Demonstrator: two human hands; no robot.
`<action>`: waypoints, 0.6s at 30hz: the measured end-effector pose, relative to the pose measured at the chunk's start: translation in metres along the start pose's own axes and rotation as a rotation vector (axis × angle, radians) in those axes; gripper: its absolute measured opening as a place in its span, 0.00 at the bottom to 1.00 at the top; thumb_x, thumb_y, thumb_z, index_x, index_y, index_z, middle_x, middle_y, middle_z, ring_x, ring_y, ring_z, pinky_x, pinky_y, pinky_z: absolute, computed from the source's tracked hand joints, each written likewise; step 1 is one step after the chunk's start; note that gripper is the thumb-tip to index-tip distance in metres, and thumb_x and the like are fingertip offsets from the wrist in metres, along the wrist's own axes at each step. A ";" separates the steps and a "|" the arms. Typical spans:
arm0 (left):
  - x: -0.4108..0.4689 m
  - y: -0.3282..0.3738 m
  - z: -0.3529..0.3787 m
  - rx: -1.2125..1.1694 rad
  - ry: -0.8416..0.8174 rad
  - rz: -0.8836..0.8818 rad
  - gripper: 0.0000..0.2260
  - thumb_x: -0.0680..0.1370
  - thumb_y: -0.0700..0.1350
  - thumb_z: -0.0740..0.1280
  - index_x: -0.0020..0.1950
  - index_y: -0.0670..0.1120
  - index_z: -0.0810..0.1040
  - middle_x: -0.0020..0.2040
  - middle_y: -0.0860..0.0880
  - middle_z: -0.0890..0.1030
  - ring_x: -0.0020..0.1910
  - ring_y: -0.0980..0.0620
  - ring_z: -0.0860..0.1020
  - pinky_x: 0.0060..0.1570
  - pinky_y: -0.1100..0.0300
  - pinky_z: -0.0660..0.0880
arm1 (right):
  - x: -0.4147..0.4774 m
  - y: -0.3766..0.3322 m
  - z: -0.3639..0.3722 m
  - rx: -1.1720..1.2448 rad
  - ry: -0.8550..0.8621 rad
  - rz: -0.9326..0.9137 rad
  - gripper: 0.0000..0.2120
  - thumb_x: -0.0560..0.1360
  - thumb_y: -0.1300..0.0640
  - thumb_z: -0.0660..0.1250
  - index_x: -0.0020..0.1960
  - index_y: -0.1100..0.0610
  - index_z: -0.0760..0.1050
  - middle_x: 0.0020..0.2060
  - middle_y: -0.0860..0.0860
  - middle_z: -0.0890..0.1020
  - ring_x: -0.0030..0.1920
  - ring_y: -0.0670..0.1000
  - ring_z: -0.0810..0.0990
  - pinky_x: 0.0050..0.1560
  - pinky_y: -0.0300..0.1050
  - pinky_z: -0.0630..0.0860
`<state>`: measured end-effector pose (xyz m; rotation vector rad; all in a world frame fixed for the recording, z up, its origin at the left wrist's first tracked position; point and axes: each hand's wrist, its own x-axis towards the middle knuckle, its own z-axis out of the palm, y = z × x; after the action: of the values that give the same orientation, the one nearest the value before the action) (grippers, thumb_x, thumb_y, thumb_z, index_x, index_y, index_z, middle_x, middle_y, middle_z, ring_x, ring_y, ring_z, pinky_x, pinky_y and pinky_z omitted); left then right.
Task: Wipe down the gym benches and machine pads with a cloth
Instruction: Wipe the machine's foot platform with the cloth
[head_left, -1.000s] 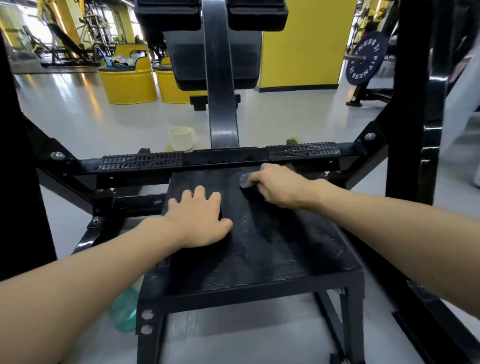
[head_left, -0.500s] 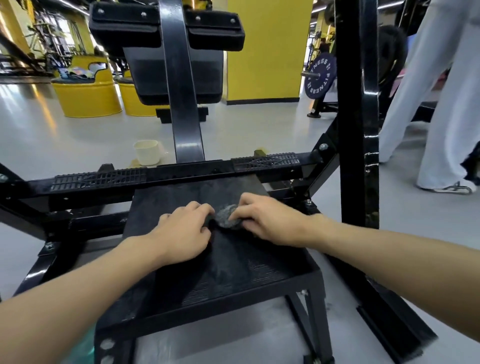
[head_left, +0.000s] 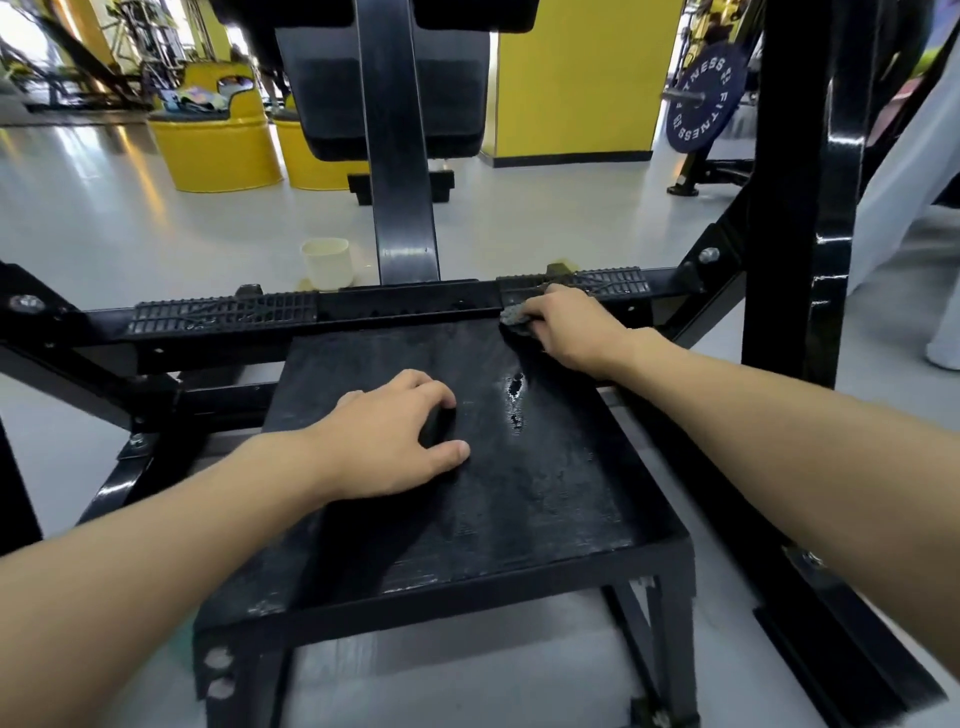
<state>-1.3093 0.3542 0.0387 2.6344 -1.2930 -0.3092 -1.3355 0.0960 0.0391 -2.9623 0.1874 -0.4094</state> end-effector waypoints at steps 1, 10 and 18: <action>0.000 0.000 0.000 0.005 0.001 0.002 0.24 0.77 0.64 0.63 0.70 0.55 0.68 0.70 0.57 0.66 0.58 0.52 0.75 0.69 0.46 0.66 | -0.006 -0.003 -0.002 -0.021 -0.025 -0.019 0.18 0.79 0.64 0.59 0.64 0.53 0.78 0.54 0.57 0.78 0.57 0.60 0.76 0.58 0.46 0.69; -0.007 -0.008 0.002 -0.076 0.043 0.041 0.20 0.82 0.53 0.62 0.73 0.53 0.70 0.75 0.53 0.66 0.71 0.49 0.69 0.73 0.47 0.63 | -0.106 -0.047 -0.023 -0.094 -0.101 0.001 0.15 0.79 0.61 0.60 0.64 0.52 0.77 0.47 0.51 0.69 0.51 0.60 0.76 0.44 0.39 0.59; -0.050 -0.052 -0.015 -0.012 0.071 0.020 0.20 0.79 0.39 0.58 0.65 0.57 0.77 0.66 0.46 0.72 0.65 0.41 0.68 0.67 0.44 0.67 | -0.143 -0.140 -0.012 -0.127 0.015 0.128 0.10 0.79 0.56 0.58 0.55 0.56 0.76 0.45 0.57 0.74 0.45 0.64 0.77 0.45 0.53 0.75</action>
<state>-1.2957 0.4265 0.0446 2.5959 -1.2900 -0.2180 -1.4614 0.2519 0.0361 -3.0489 0.4164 -0.4179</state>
